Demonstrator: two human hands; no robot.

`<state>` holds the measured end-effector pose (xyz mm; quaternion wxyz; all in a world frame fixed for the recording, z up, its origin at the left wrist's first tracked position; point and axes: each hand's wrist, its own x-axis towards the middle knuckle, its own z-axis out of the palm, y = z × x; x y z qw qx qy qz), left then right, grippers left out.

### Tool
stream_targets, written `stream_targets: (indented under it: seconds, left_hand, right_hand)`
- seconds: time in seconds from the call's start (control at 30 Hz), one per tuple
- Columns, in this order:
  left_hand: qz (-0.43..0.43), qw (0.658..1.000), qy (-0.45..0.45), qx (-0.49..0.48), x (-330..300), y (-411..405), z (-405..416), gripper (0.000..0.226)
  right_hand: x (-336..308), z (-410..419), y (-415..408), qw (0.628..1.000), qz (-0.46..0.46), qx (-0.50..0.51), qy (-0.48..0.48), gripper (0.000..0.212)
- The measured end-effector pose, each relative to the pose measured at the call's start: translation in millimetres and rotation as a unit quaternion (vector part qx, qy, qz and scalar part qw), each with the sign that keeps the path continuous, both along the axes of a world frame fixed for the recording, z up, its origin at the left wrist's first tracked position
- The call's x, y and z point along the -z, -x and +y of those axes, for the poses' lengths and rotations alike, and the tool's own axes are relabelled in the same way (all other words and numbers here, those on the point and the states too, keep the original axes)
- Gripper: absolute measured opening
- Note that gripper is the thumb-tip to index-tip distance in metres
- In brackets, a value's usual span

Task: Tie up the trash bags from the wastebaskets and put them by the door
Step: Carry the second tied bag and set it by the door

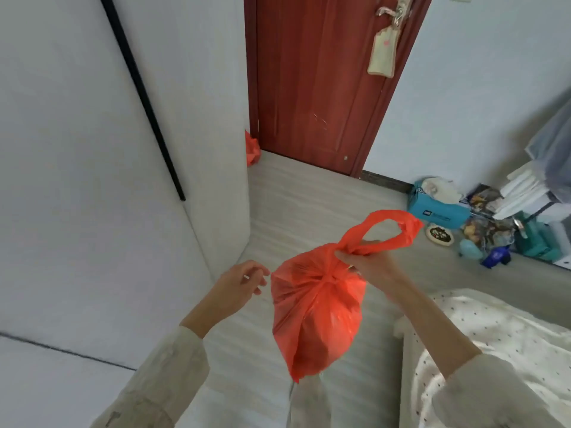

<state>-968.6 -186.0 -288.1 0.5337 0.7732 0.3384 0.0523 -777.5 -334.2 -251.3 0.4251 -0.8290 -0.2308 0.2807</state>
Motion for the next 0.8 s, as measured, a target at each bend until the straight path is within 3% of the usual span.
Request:
stream_targets:
  seconds: [0.13, 0.57, 0.8]
  left_hand:
    - [0.003, 0.999, 0.03, -0.042, 6, -108, 48, 0.029]
    - [0.022, 0.992, 0.056, -0.113, 35, -365, 234, 0.028]
    - [-0.002, 0.984, 0.077, -0.158, 42, -507, 374, 0.032]
  right_hand:
    - [1, 53, -101, 0.998, -0.001, -0.05, 0.036, 0.01]
    - [21, 273, -390, 0.995, 0.012, -0.049, 0.083, 0.017]
    - [33, 420, -514, 0.987, 0.003, -0.12, 0.107, 0.015]
